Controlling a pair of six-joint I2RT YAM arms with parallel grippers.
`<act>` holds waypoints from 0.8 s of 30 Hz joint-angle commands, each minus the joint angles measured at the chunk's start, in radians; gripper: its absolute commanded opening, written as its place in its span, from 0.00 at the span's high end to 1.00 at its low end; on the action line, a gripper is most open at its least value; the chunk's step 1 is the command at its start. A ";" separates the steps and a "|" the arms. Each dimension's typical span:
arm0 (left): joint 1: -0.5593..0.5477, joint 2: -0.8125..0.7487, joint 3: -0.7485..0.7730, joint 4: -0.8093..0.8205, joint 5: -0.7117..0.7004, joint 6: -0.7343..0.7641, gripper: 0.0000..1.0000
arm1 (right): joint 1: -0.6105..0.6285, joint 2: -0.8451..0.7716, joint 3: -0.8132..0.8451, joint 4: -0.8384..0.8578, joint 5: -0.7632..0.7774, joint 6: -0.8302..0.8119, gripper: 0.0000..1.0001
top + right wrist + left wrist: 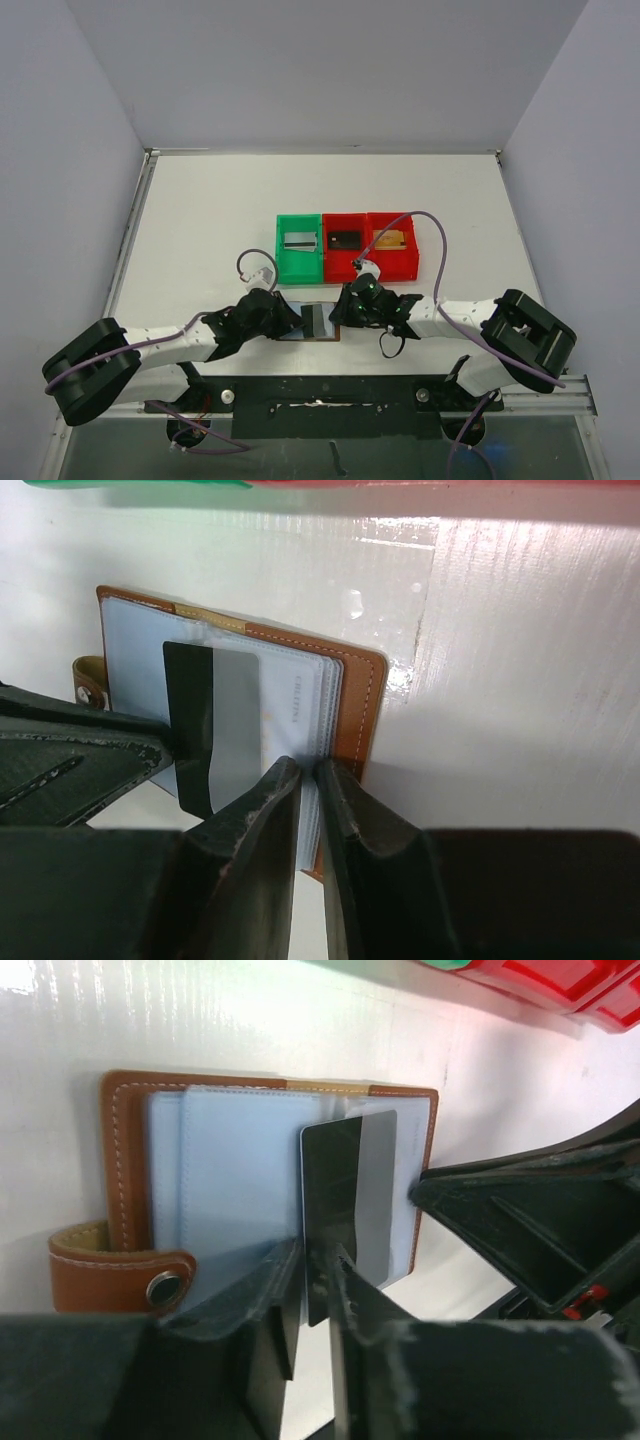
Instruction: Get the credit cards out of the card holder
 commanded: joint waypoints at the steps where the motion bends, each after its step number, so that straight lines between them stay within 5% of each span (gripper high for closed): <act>1: 0.004 0.006 0.010 0.047 0.009 0.019 0.75 | -0.008 -0.020 0.008 -0.045 0.009 -0.019 0.84; 5: 0.004 0.028 0.010 0.071 0.017 0.011 0.60 | -0.009 -0.050 0.035 -0.073 -0.003 -0.054 0.81; 12: 0.003 0.037 -0.005 0.075 0.008 0.000 0.58 | -0.010 -0.120 0.153 -0.216 -0.008 -0.170 0.72; 24: 0.004 0.015 -0.026 0.088 0.006 -0.002 0.54 | 0.010 0.034 0.152 -0.026 -0.152 -0.112 0.66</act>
